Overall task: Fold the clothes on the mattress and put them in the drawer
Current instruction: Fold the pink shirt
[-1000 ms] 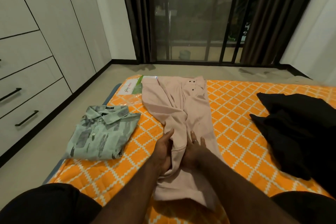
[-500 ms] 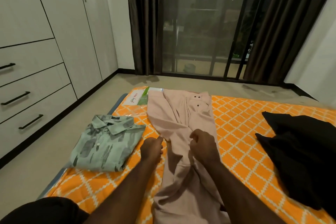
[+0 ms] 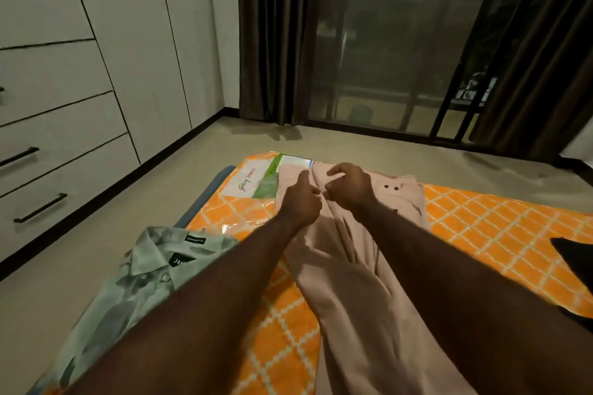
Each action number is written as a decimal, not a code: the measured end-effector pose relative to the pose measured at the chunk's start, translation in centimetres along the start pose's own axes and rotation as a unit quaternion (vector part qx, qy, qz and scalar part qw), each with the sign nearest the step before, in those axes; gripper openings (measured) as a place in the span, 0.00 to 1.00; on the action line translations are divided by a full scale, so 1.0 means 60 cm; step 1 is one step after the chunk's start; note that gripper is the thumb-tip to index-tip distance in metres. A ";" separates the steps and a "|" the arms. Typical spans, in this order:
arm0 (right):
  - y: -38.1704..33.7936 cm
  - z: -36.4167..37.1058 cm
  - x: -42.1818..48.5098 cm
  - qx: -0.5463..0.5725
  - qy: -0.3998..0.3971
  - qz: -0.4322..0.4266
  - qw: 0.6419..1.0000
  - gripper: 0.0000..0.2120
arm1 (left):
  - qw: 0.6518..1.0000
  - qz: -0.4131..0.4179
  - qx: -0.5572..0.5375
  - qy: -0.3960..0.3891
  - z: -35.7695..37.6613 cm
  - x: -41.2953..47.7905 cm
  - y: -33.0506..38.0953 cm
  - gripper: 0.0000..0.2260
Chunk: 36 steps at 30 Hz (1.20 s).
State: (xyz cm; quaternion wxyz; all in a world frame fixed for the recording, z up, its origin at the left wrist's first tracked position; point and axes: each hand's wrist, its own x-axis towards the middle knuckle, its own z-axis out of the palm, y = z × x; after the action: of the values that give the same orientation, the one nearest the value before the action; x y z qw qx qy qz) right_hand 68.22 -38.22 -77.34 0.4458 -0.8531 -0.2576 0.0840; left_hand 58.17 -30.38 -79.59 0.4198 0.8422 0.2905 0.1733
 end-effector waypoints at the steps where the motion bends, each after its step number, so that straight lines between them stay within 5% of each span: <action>1: 0.002 0.020 0.031 0.000 0.016 0.000 1.000 0.16 | 1.000 -0.015 -0.025 -0.011 0.008 0.019 -0.004 0.28; 6: 0.032 0.100 0.120 -0.072 0.028 -0.015 0.997 0.12 | 0.995 -0.081 -0.062 -0.001 0.044 0.061 -0.057 0.35; 13: 0.103 0.105 0.121 -0.282 0.024 -0.018 0.959 0.12 | 0.986 -0.022 0.167 -0.012 0.068 0.072 -0.108 0.37; 17: 0.099 0.091 0.111 -0.292 0.054 -0.001 0.955 0.09 | 0.940 -0.067 0.333 -0.035 0.057 0.058 -0.092 0.31; 19: 0.092 0.083 0.111 -0.273 0.063 0.028 0.960 0.11 | 0.936 -0.015 0.350 -0.028 0.052 0.049 -0.082 0.24; 22: 0.084 0.082 0.112 -0.265 0.043 0.069 0.961 0.16 | 0.949 0.067 0.305 -0.044 0.054 0.042 -0.066 0.17; 28: 0.079 0.105 0.110 -0.310 0.040 0.038 0.949 0.12 | 0.980 0.030 0.172 -0.092 0.066 0.030 -0.040 0.06; 32: 0.067 0.109 0.125 -0.251 0.073 0.018 0.965 0.15 | 0.984 0.031 0.166 -0.062 0.081 0.024 -0.046 0.07; 36: 0.032 0.088 0.158 -0.019 0.073 0.073 0.994 0.16 | 0.980 0.040 0.189 -0.042 0.086 0.032 -0.042 0.20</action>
State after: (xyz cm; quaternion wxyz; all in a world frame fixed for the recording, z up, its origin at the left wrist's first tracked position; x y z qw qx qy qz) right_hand 75.06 -30.47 -81.16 0.4395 -0.8820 -0.1629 0.0489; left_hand 61.56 -31.09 -84.56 0.2574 0.9239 0.2660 0.0966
